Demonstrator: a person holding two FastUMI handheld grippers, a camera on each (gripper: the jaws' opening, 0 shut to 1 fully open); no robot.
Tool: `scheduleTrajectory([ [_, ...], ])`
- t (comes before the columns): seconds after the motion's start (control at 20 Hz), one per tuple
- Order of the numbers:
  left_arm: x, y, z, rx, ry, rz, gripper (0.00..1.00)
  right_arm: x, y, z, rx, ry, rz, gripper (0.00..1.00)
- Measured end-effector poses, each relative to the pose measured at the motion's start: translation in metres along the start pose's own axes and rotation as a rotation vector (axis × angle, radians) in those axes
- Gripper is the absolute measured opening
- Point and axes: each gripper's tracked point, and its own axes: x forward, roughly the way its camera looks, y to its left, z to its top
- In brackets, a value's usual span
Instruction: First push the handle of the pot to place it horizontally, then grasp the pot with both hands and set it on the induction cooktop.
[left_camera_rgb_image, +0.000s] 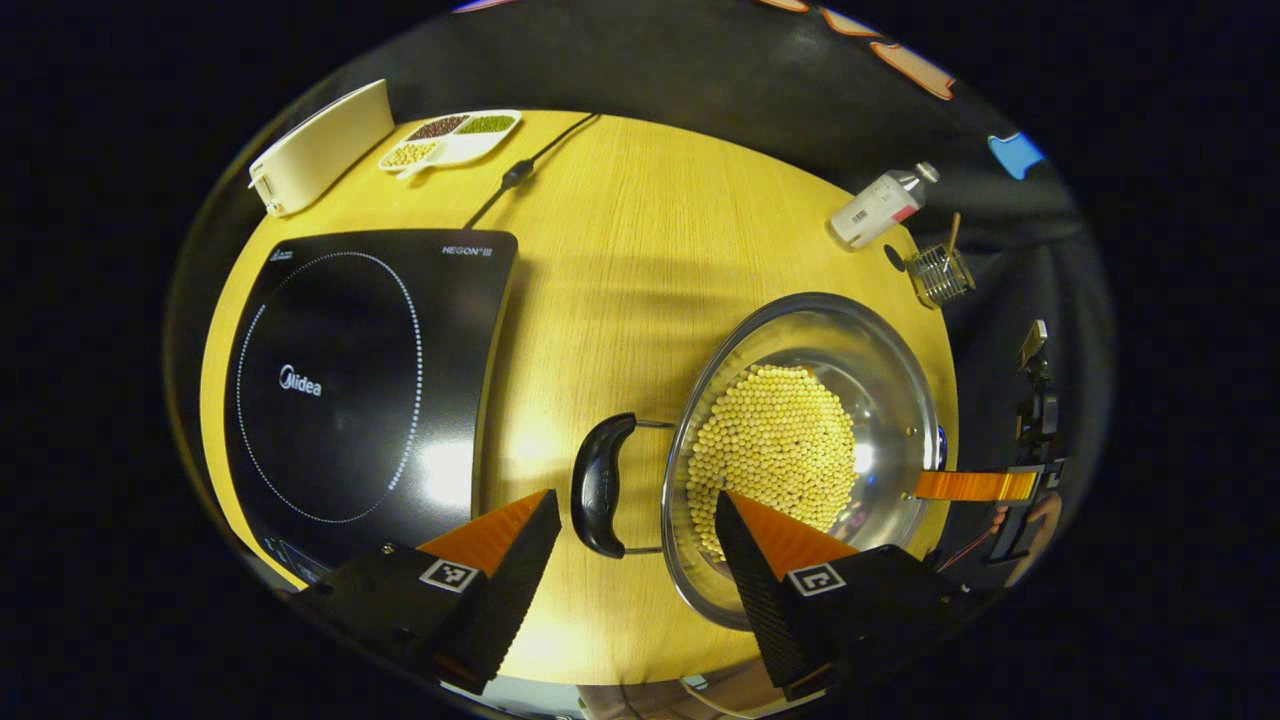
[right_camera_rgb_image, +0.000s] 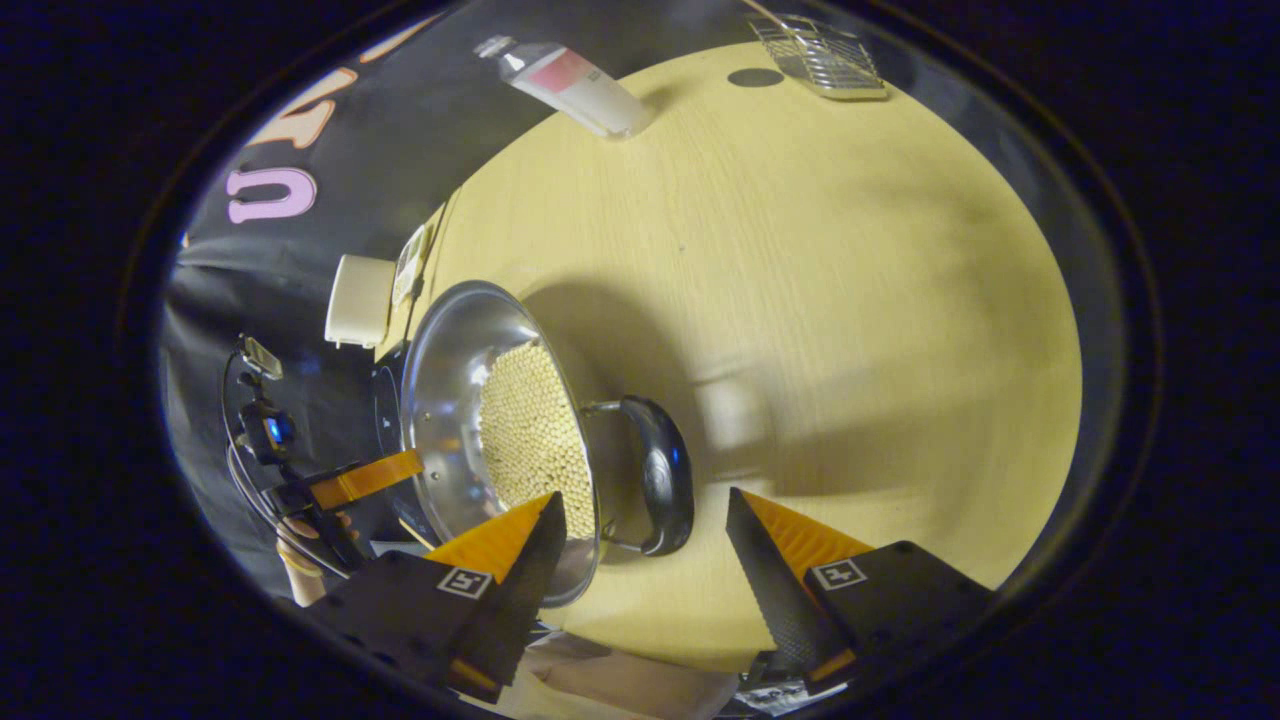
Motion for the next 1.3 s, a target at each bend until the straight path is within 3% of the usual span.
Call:
scheduleTrajectory([
  [0.05,0.005,0.000,0.001,-0.005,0.009,0.000,0.93,0.003,0.001,0.002,0.004,0.009,0.003,0.88],
  [0.15,0.012,0.003,0.004,-0.003,0.025,0.011,0.87,0.012,0.001,0.007,0.014,0.017,0.018,0.87],
  [0.2,0.015,0.004,0.004,0.003,0.032,0.019,0.85,0.016,0.001,0.006,0.020,0.027,0.028,0.67],
  [0.3,0.020,0.005,0.006,0.029,0.046,0.029,0.84,0.023,0.002,0.009,0.029,0.038,0.035,0.67],
  [0.35,0.022,0.006,0.007,0.047,0.055,0.035,0.89,0.026,0.000,0.011,0.026,0.040,0.032,0.66],
  [0.6,0.034,0.006,0.007,0.091,0.093,0.053,0.74,0.032,0.005,0.007,0.001,0.076,0.041,0.65],
  [0.7,0.037,0.009,0.007,0.095,0.107,0.064,0.71,0.037,0.003,0.007,-0.023,0.077,0.026,0.54],
  [0.75,0.033,0.010,0.008,0.096,0.118,0.060,0.63,0.037,0.003,0.007,-0.030,0.072,0.020,0.51],
  [0.8,0.035,0.010,0.005,0.096,0.128,0.058,0.68,0.036,0.003,0.008,-0.024,0.059,0.015,0.56],
  [0.85,0.035,0.010,0.004,0.092,0.137,0.061,0.66,0.035,0.004,0.012,-0.031,0.033,0.006,0.55],
  [0.9,0.034,0.010,0.004,0.085,0.135,0.066,0.65,0.034,0.003,0.016,-0.045,0.002,-0.005,0.47],
  [0.95,0.034,0.010,0.004,0.077,0.129,0.069,0.65,0.034,0.002,0.019,-0.062,-0.025,-0.014,0.46],
  [1.05,0.033,0.009,0.002,0.065,0.131,0.069,0.64,0.033,0.003,0.020,-0.071,-0.040,-0.019,0.47],
  [1.1,0.033,0.008,0.001,0.065,0.130,0.069,0.64,0.032,0.004,0.020,-0.073,-0.045,-0.020,0.54],
  [1.15,0.031,0.007,0.001,0.070,0.128,0.070,0.64,0.031,0.005,0.022,-0.079,-0.052,-0.020,0.48],
  [1.2,0.030,0.007,0.002,0.079,0.117,0.070,0.64,0.031,0.006,0.023,-0.083,-0.058,-0.020,0.54],
  [1.3,0.021,0.002,0.004,0.100,0.099,0.073,0.65,0.027,0.006,0.023,-0.088,-0.068,-0.013,0.53],
])
